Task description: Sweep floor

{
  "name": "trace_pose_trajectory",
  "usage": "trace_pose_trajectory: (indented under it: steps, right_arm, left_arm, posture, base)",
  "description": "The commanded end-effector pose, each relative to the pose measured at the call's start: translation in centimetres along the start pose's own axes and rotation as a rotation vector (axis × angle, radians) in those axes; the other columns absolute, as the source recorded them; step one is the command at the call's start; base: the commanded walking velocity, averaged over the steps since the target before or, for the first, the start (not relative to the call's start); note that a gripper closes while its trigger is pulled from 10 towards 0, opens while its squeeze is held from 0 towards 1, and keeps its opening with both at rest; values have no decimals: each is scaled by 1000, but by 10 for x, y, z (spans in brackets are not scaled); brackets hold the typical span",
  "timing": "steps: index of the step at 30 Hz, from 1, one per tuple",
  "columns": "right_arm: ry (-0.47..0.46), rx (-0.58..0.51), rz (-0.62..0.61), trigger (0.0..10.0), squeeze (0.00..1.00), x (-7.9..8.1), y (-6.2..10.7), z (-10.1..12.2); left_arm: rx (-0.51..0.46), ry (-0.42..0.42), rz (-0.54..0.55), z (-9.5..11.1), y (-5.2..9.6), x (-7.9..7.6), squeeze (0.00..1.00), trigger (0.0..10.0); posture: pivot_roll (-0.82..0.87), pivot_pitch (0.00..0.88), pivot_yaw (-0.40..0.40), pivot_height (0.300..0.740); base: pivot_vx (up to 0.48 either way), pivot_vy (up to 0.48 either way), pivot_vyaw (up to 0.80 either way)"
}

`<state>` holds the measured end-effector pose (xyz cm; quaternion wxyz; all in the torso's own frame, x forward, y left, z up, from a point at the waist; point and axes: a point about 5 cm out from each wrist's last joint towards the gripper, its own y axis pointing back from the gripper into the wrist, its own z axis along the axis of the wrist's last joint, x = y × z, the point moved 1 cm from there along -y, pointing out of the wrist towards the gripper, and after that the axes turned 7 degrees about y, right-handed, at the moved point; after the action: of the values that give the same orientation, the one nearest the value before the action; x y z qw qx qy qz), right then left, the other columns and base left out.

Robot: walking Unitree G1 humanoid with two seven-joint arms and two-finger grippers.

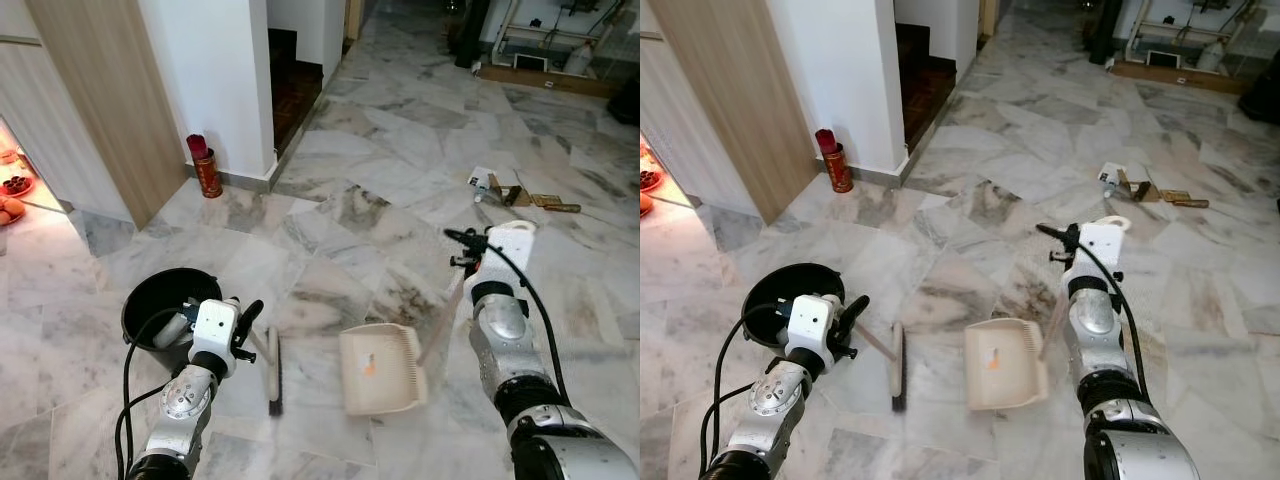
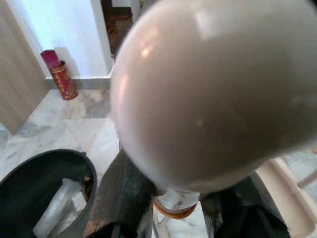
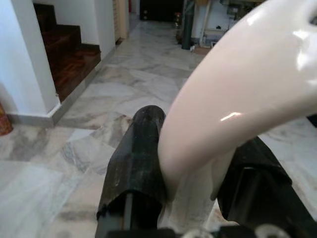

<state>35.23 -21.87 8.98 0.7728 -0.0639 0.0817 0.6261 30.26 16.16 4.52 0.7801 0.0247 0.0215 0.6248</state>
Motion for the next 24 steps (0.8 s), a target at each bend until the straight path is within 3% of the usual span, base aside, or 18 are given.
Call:
trace_pose_trajectory:
  steps: [1,10,20,22,24]
  right_arm:
    - [13,-5,12,10000,0,-2,6,-7]
    - [2,36,22,10000,0,8,26,-32]
    - [-30,30,4,10000,0,11,27,-32]
    - [-101,37,-36,10000,0,9,27,-32]
    - [-100,38,-42,10000,0,8,28,-33]
  left_arm:
    - [-46,6,13,11,-3,4,0,10000]
    - [-78,2,-6,23,-3,4,0,10000]
    - [-82,6,-31,25,-2,-1,0,10000]
    - [-70,12,-29,23,-4,-2,0,10000]
    - [-64,13,-28,22,-6,-3,0,10000]
  posture:
    - [-10,0,-51,740]
    - [-2,39,-43,740]
    - [6,45,-37,740]
    - [6,47,-35,740]
    - [11,48,-29,740]
  base:
    - [0,0,0]
    - [0,0,0]
    - [0,0,0]
    - [0,0,0]
    - [0,0,0]
